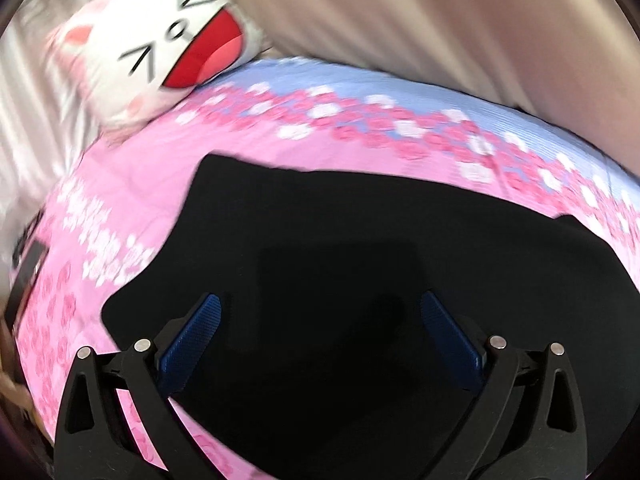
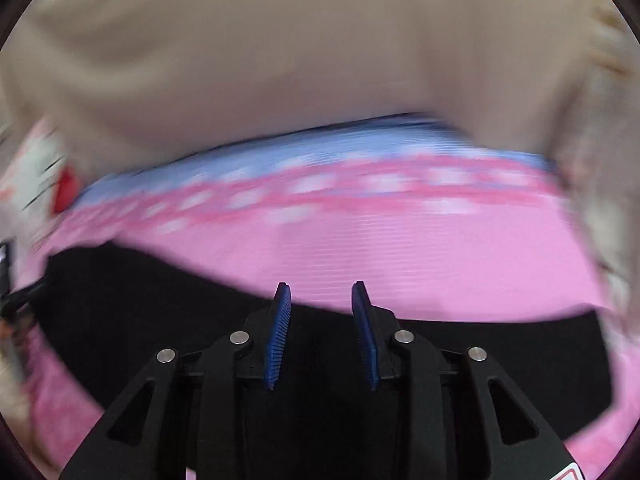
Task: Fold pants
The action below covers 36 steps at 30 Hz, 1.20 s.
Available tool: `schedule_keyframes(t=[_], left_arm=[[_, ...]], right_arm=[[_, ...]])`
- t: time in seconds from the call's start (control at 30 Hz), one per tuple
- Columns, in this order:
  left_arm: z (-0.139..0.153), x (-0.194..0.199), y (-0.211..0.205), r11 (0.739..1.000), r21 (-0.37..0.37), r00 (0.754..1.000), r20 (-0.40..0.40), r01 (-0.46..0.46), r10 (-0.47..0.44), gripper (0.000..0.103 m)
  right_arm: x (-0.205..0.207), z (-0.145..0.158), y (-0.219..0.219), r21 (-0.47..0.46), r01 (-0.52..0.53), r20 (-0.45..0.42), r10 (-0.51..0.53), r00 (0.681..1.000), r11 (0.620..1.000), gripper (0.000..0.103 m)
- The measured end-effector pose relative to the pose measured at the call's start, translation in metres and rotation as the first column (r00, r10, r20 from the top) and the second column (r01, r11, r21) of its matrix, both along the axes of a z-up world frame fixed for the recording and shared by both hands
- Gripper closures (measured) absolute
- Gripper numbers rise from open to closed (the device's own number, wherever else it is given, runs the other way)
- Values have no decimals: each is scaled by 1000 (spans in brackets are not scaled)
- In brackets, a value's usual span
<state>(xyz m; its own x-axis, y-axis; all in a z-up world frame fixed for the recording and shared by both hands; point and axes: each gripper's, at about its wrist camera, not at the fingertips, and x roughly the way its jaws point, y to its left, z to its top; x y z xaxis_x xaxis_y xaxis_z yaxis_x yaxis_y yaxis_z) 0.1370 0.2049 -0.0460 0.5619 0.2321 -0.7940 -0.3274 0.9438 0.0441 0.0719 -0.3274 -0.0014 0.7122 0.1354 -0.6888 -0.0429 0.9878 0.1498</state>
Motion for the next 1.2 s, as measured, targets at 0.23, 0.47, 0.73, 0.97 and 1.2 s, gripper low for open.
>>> schedule_keyframes(t=[0.23,0.47,0.73,0.97,1.2], left_arm=[[-4,-18,27,1000,5,1000,9,3,-3,5],[-13,-9,31,997,72,999,5,32,-32,5],[8,-16,-2,990,98,992,69,99,-105,5],[16,-28,-57,976,88,976,74,198,-204,5],[13,-44,-117,955,54,955,35,293,-295,5]], right_arm=[[111,-38,226,70,-443,-118,449,886,894,92],[199,-61,277,24,-346,-188,345,920,938,103],[110,-13,229,-77,-218,11,219,976,973,101],[33,-31,122,-70,-17,-45,14,999,997,100],[-41,-53,-2,6,302,-69,-301,951,953,84]])
